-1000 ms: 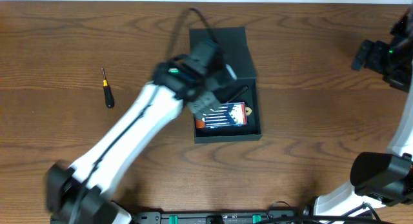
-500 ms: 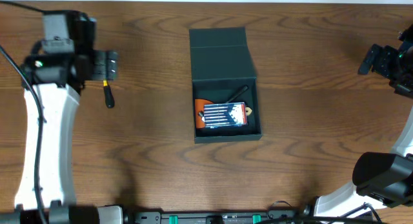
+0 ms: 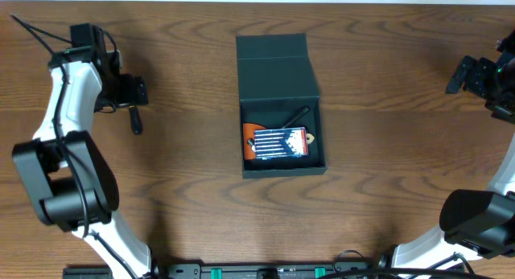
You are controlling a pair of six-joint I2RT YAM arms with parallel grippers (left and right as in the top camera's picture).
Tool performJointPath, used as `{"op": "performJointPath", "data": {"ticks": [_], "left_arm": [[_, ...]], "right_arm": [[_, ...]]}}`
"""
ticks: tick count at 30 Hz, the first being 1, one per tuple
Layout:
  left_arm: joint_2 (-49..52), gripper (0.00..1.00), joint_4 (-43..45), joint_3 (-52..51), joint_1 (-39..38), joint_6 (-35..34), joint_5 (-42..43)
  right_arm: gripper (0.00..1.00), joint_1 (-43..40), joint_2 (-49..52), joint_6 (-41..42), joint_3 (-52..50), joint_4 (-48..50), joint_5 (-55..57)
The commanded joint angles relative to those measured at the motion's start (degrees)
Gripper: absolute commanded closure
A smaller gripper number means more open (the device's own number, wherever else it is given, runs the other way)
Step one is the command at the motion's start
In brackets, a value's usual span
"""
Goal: Pack container
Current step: 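Open left gripper and move it to the yellow-handled screwdriver, then lower left gripper and close on the screwdriver's black handle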
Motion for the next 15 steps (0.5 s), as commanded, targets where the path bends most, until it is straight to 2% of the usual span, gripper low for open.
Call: {"op": "performJointPath", "data": {"ticks": [1,15], "left_arm": [[3.32,0.02,0.28,0.55,0.04,-0.74,0.63],[11.32,0.02,2.54,0.55,0.15,-2.43,1.05]], "right_arm": [[0.01,-0.2,-0.13,-0.85,-0.33,-0.31,-0.24],[0.01,-0.2,-0.13,-0.9,-0.37,-1.4,-0.2]]}}
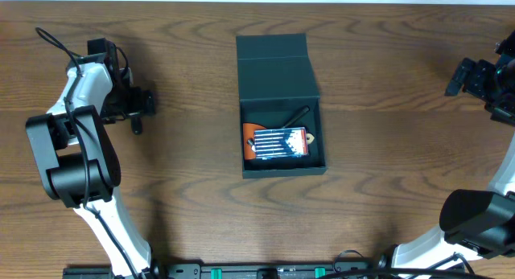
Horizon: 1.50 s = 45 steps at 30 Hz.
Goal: Pack container
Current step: 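Lower left gripper and close on the screwdriver's black handle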
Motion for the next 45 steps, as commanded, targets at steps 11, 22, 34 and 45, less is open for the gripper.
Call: {"op": "performJointPath", "data": {"ticks": [11,22,34,45], "left_arm": [[1.62,0.11,1.66,0.52,0.15,-0.61,3.87],[1.62,0.19,1.66,0.5,0.15,-0.59,5.99],[1.62,0.33,1.44,0.5,0.15,-0.61,5.75],[1.62,0.32,0.13,0.5,0.15,-0.59,-0.39]], "right_arm": [[0.01,-0.2,-0.13,-1.38,-0.37,-0.52,0.2],[0.01,-0.2,-0.15,-1.51,-0.37,-0.87,0.22],[0.01,-0.2,-0.15,-1.51,-0.37,-1.68,0.22],[0.01,-0.2,-0.15,-1.51,-0.37,-1.68,0.2]]}}
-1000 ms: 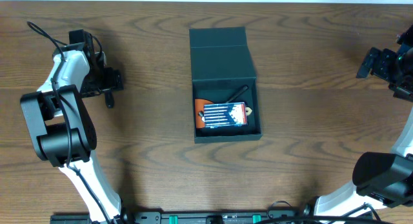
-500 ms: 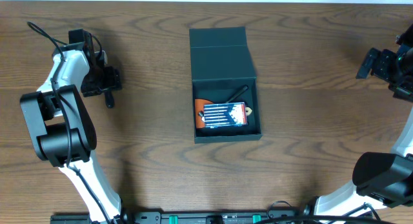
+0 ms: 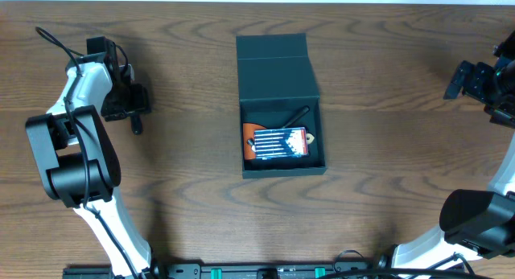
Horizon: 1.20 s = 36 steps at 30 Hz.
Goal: Pack container
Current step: 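Lower left gripper and close on the screwdriver's black handle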
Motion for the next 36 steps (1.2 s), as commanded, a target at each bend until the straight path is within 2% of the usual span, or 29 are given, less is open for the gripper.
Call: {"op": "performJointPath", "data": {"ticks": [1,11,14,18,30,36], "left_arm": [[1.62,0.32,-0.61,0.2,0.11,-0.5,-2.56],[1.62,0.33,-0.7,-0.09,0.11,-0.5,-2.51],[1.62,0.45,-1.05,-0.09,0.11,-0.5,-2.51],[1.62,0.53,-1.27,-0.09,0.09,-0.5,-2.49],[1.62,0.66,-2.47,-0.09,0.09,-0.5,-2.49],[1.6,0.76,-3.08,-0.07,-0.09,-0.5,-2.49]], "right_arm": [[0.01,-0.2,-0.15,-0.59,-0.37,-0.2,0.15],[0.01,-0.2,-0.15,-0.59,-0.37,-0.2,0.17],[0.01,-0.2,-0.15,-0.59,-0.37,-0.2,0.15],[0.01,-0.2,-0.15,-0.59,-0.37,-0.2,0.15],[0.01,-0.2,-0.15,-0.59,-0.37,-0.2,0.15],[0.01,-0.2,-0.15,-0.59,-0.37,-0.2,0.15]]}}
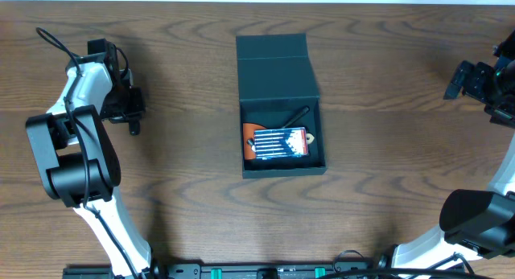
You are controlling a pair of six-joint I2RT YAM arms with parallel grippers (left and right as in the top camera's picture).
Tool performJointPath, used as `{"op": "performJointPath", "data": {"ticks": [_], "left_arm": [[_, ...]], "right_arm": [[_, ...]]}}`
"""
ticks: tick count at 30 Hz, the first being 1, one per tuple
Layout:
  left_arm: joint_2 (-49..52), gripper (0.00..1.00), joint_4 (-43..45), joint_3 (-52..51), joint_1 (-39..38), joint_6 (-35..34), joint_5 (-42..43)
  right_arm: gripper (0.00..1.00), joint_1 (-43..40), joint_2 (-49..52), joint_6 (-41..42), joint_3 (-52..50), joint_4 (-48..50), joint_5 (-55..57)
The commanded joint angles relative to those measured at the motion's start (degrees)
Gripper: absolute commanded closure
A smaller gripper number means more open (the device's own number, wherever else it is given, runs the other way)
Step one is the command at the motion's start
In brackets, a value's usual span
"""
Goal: Pack container
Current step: 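Lower left gripper and close on the screwdriver's black handle, then carry the screwdriver with left gripper and release it into the box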
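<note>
A dark green box stands open at the table's middle, its lid folded back. Inside lie an orange item, a blue-and-white striped card and a thin black stick. A small black object lies on the table at the left. My left gripper hangs right over its far end, and its jaws are too dark to read. My right gripper is at the far right edge, well away from the box, its jaws unclear.
The brown wooden table fills the view. The left arm's white links curve along the left side and the right arm's base sits at the lower right. A black bar runs along the front edge.
My left gripper has shifted slightly left and toward the small black object. The object, the box and the right arm have not moved.
At first my left gripper was a little behind the small black object with the arm spread wide. Then the arm had folded in and the gripper sat just right of the object. It has since edged left, ending over the object's far end.
</note>
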Motion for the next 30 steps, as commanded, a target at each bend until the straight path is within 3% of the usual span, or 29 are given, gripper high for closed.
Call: {"op": "performJointPath", "data": {"ticks": [1,12,20,25,30], "left_arm": [[1.44,0.76,-0.9,-0.07,-0.15,-0.52,-0.42],[0.2,0.94,-2.75,-0.07,-1.57,-0.5,-0.39],[-10.14,0.95,-3.08,0.04,-5.57,0.09,0.68],[-21.51,0.94,-6.21,0.11,-10.91,6.45,7.48],[-33.59,0.94,-7.41,0.11,-21.73,21.49,10.32]], "right_arm": [[0.01,-0.2,-0.15,-0.48,-0.37,-0.2,0.15],[0.01,-0.2,-0.15,-0.48,-0.37,-0.2,0.15],[0.01,-0.2,-0.15,-0.52,-0.37,-0.2,0.13],[0.01,-0.2,-0.15,-0.52,-0.37,-0.2,0.13],[0.01,-0.15,-0.15,-0.52,-0.37,-0.2,-0.52]]}}
